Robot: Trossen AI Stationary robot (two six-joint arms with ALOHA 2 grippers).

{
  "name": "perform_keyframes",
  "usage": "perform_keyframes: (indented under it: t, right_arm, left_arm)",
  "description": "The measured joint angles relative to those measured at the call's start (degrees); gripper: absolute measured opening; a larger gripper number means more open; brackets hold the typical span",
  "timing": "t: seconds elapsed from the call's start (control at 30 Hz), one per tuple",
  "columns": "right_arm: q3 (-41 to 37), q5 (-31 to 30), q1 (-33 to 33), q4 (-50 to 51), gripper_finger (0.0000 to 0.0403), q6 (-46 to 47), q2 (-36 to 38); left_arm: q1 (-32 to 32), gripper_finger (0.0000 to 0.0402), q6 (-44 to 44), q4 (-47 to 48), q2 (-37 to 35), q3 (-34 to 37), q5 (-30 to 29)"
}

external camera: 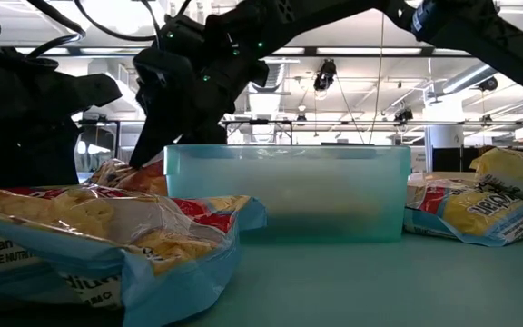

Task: Sort Maruchan noodles
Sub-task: Put the orange noodle pack into the transparent bin

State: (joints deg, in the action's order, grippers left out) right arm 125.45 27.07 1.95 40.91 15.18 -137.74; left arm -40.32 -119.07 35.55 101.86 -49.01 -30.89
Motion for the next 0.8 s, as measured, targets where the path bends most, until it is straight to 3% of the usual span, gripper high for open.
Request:
perform_keyframes:
  t: [0.3,0.8]
  right_arm:
    - [-0.04,-2.17,-0.73,0.11,0.0192,-0.84,-0.16]
    - [-0.17,-2.7,-0.8,0.52,0.0055,-2.23,0.39]
  left_arm:
    - [0.02,0.0039,0.0,0.03,0.02,0.0,-0.52]
    - [-0.44,0.0038,-0.24,0.92,-1.89,-1.16,-2.85]
